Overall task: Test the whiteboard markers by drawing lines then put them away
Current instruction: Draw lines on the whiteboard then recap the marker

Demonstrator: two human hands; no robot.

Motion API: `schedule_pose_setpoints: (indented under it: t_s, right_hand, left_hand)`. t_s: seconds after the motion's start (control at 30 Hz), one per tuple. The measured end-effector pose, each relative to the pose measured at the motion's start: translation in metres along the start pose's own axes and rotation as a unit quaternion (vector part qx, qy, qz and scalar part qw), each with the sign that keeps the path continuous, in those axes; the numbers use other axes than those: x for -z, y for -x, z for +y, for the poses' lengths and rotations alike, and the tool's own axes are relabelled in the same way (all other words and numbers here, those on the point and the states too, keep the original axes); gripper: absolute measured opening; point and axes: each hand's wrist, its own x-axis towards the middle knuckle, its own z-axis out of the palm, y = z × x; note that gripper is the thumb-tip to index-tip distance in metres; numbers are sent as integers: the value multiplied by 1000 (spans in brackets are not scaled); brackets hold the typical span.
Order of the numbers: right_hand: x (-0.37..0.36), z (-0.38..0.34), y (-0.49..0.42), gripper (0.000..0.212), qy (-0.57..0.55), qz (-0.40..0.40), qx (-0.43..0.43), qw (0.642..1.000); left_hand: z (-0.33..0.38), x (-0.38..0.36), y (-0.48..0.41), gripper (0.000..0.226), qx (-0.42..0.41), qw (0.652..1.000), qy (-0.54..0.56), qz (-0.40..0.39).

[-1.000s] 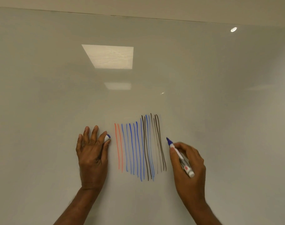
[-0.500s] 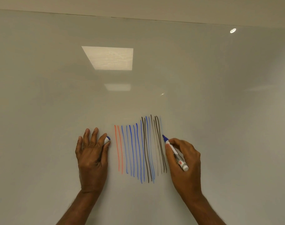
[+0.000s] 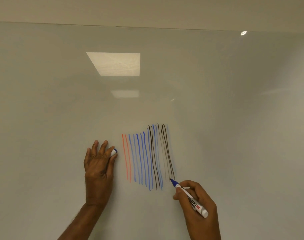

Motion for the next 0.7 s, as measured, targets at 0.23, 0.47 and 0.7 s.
schedule_pose_setpoints:
  t_s: [0.23, 0.47, 0.7]
  right_hand:
    - [-32, -63, 43, 34, -131, -116, -41, 984]
    - [-71, -76, 75, 64, -134, -210, -82, 965]
    - [-96, -92, 94, 34, -166, -218, -102, 956]
  left_hand:
    - [64, 50, 25, 27, 241, 960, 142, -25]
    - [90, 91, 38, 28, 465, 809, 358, -41]
    - [97, 119, 48, 34, 547, 683, 483, -23]
